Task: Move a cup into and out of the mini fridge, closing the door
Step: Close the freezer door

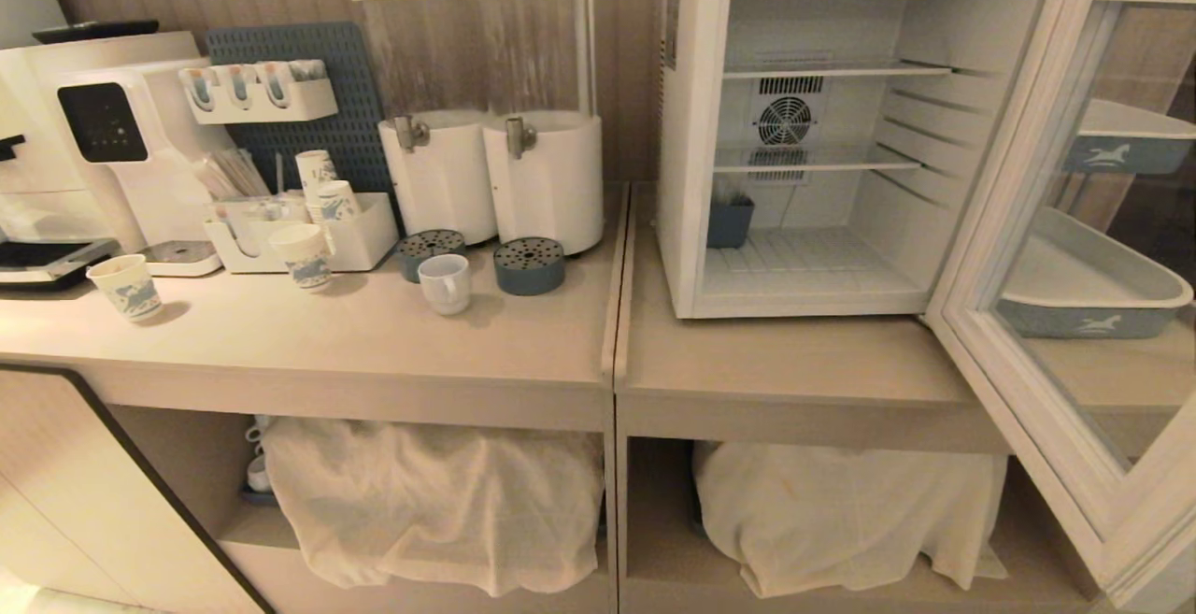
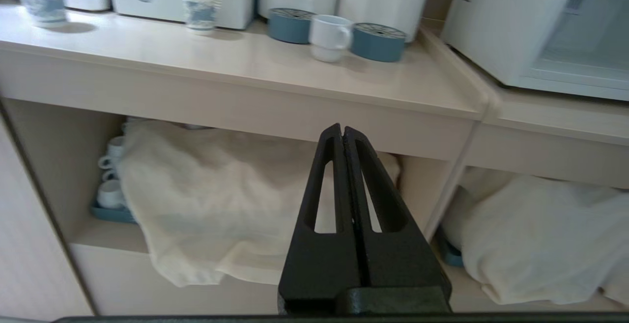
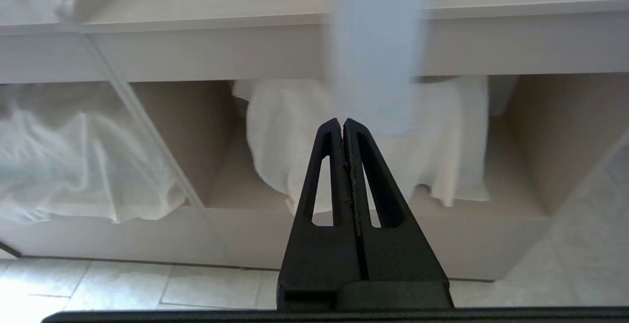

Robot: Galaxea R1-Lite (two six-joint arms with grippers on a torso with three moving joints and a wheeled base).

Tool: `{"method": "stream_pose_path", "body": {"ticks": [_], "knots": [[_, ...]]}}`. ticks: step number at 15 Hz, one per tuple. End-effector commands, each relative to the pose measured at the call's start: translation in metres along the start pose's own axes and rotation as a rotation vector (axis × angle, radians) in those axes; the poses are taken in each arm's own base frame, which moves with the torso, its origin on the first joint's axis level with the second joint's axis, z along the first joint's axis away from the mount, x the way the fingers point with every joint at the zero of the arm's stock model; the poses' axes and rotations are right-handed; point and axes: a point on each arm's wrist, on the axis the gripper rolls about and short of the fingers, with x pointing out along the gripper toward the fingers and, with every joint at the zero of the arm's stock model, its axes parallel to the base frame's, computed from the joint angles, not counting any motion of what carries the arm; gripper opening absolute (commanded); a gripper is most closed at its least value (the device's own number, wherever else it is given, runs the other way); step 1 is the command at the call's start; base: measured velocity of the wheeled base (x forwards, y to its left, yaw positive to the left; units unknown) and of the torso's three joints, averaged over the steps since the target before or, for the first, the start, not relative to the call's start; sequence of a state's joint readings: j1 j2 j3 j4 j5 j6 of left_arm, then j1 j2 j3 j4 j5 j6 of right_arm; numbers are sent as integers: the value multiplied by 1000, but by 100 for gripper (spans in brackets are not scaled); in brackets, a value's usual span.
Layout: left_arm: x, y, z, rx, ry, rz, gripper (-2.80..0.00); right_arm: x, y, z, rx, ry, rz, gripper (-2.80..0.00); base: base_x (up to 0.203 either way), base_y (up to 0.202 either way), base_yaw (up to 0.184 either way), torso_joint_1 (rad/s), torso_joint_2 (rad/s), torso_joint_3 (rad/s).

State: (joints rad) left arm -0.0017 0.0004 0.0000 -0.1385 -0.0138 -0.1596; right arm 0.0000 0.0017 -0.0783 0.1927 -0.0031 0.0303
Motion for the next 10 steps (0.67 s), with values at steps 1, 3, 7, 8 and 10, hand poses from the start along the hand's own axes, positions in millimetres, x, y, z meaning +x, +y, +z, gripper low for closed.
{"method": "stream_pose_path", "body": {"ticks": [1, 3, 7, 8, 10], "knots": [[1, 2, -11, -2, 33, 6, -280, 0, 0, 0, 0, 2, 0, -280, 0, -188, 1, 2, 2, 2], [1, 2, -11, -2, 33, 6, -280, 0, 0, 0, 0, 2, 0, -280, 0, -191, 1, 1, 3, 5], [1, 2, -11, -3, 33, 6, -280, 0, 0, 0, 0, 2, 0, -280, 0, -193, 1, 4, 2, 3], [1, 2, -11, -4, 32, 5, -280, 0, 0, 0, 0, 2, 0, -280, 0, -190, 1, 2, 5, 0], [1, 2, -11, -5, 32, 5, -280, 0, 0, 0, 0, 2, 0, -280, 0, -139, -3, 1, 3, 4]]}}
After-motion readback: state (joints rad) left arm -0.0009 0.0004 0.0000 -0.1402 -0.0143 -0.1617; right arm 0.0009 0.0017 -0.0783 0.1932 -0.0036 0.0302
